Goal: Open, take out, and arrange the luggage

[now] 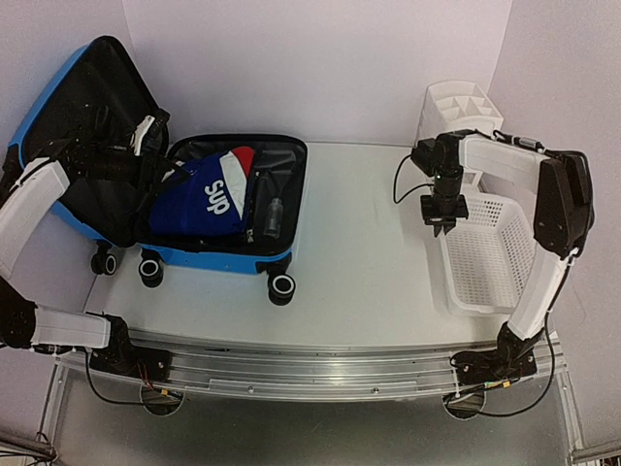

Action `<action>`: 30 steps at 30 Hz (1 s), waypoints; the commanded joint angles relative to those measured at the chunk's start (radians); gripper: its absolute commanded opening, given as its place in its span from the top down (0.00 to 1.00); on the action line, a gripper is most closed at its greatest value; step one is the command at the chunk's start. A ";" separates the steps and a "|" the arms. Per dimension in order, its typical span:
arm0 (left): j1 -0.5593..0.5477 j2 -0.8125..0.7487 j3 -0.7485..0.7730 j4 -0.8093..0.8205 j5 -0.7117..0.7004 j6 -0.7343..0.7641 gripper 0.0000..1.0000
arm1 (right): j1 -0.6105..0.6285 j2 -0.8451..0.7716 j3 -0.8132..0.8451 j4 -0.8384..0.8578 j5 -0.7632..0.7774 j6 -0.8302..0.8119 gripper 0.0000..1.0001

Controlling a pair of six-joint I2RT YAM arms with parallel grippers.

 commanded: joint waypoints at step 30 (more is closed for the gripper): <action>0.005 -0.026 -0.172 0.240 -0.304 -0.585 0.18 | 0.295 0.582 0.901 0.141 -0.191 0.321 0.99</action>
